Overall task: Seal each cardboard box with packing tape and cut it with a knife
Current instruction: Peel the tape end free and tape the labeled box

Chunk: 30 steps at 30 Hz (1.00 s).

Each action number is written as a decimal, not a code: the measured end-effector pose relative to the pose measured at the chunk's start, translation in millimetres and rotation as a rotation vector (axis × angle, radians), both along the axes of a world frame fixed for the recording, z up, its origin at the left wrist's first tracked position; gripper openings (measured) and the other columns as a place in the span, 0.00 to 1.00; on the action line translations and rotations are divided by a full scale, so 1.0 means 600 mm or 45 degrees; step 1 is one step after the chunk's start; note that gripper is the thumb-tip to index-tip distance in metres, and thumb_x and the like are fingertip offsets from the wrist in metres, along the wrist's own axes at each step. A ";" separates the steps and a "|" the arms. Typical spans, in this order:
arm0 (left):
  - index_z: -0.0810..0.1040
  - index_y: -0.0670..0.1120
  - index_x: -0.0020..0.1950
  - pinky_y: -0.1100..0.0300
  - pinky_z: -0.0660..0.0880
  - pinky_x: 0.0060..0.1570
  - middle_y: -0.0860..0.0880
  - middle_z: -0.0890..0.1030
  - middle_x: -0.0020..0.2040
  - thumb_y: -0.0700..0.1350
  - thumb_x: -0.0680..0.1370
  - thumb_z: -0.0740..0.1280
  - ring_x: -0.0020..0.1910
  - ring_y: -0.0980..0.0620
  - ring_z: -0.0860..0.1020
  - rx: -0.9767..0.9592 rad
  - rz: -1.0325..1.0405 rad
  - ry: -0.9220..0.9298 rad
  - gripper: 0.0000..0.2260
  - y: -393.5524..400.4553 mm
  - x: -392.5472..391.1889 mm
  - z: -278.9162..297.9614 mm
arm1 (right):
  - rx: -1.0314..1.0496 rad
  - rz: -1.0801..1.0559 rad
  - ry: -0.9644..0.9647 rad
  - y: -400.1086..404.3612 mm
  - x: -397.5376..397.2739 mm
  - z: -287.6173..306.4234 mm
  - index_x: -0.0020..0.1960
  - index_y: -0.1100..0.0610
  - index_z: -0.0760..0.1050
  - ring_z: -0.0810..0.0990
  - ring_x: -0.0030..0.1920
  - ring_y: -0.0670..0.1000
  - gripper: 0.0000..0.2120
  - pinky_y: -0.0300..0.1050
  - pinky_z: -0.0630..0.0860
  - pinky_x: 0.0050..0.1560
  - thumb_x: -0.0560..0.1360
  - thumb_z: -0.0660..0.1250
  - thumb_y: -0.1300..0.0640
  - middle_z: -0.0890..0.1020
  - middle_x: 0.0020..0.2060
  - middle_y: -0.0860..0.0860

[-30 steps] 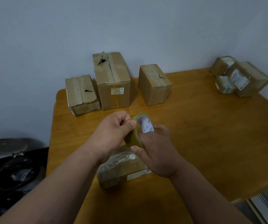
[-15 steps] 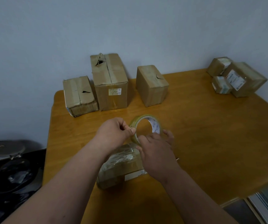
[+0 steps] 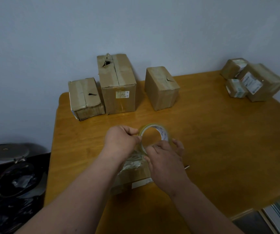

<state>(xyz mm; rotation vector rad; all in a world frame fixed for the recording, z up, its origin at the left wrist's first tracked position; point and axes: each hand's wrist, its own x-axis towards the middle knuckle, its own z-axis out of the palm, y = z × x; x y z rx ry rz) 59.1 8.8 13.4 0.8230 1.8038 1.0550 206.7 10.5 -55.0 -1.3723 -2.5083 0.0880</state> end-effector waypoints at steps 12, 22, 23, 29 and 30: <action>0.81 0.43 0.38 0.59 0.78 0.34 0.46 0.82 0.35 0.36 0.75 0.71 0.34 0.51 0.78 -0.142 -0.168 -0.059 0.06 0.006 -0.008 -0.002 | 0.040 0.048 0.051 0.008 -0.001 -0.012 0.47 0.48 0.76 0.79 0.51 0.49 0.04 0.57 0.57 0.61 0.73 0.69 0.53 0.82 0.40 0.42; 0.79 0.52 0.63 0.67 0.78 0.40 0.55 0.82 0.55 0.40 0.75 0.71 0.46 0.60 0.82 -0.015 -0.285 -0.079 0.17 -0.006 -0.028 -0.009 | 0.013 -0.007 0.169 0.015 -0.006 -0.002 0.47 0.47 0.72 0.78 0.49 0.49 0.06 0.61 0.62 0.61 0.76 0.57 0.49 0.80 0.38 0.42; 0.80 0.52 0.64 0.65 0.79 0.45 0.55 0.83 0.55 0.43 0.75 0.72 0.48 0.60 0.81 0.024 -0.287 0.043 0.17 -0.006 -0.026 -0.012 | 0.022 -0.009 0.167 0.014 -0.007 -0.001 0.47 0.47 0.72 0.78 0.49 0.49 0.07 0.59 0.61 0.61 0.76 0.56 0.49 0.79 0.38 0.42; 0.85 0.51 0.47 0.67 0.79 0.43 0.53 0.86 0.47 0.40 0.73 0.74 0.44 0.61 0.83 0.236 -0.026 -0.226 0.07 -0.005 -0.016 -0.025 | 0.016 -0.029 0.278 0.014 -0.017 0.007 0.45 0.50 0.71 0.78 0.45 0.50 0.07 0.55 0.60 0.58 0.77 0.57 0.50 0.78 0.37 0.43; 0.85 0.51 0.44 0.65 0.79 0.44 0.51 0.86 0.47 0.39 0.73 0.74 0.45 0.59 0.83 0.270 0.004 -0.266 0.06 -0.005 -0.014 -0.026 | -0.004 -0.026 0.292 0.012 -0.018 0.008 0.45 0.50 0.71 0.78 0.44 0.50 0.06 0.56 0.60 0.58 0.77 0.57 0.50 0.77 0.37 0.43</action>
